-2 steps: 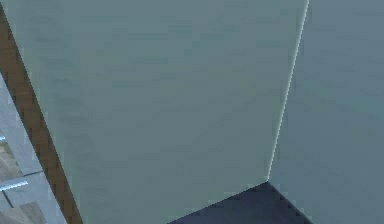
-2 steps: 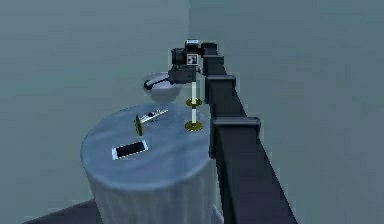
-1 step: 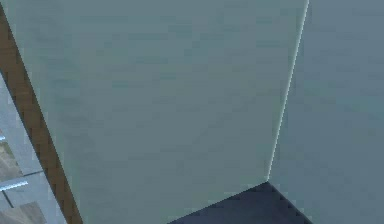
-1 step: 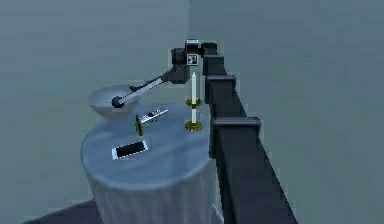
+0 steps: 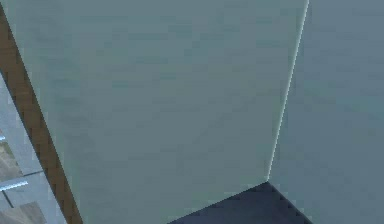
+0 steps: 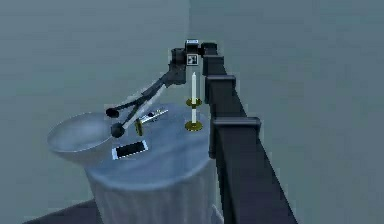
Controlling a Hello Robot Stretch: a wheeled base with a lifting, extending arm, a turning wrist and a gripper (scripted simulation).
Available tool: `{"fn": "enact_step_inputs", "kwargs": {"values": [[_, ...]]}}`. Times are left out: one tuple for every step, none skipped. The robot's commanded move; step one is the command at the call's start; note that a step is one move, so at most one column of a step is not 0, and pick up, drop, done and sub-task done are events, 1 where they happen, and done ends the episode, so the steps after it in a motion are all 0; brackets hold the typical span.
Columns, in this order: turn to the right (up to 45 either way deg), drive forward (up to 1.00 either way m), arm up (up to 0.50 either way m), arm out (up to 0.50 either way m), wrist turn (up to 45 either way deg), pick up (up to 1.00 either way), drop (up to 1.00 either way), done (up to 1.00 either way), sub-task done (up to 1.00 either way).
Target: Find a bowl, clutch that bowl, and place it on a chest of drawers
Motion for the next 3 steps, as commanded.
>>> {"fn": "enact_step_inputs", "kwargs": {"values": [[0.0, 0.0, 0.0, 0.0, -12.0, 0.0, 0.0, 0.0, 0.0], [0.0, 0.0, 0.0, -0.46, 0.0, 0.0, 0.0, 0.0, 0.0], [-45.0, 0.0, 0.0, 0.0, 0.0, 0.0, 0.0, 0.0, 0.0]]}}
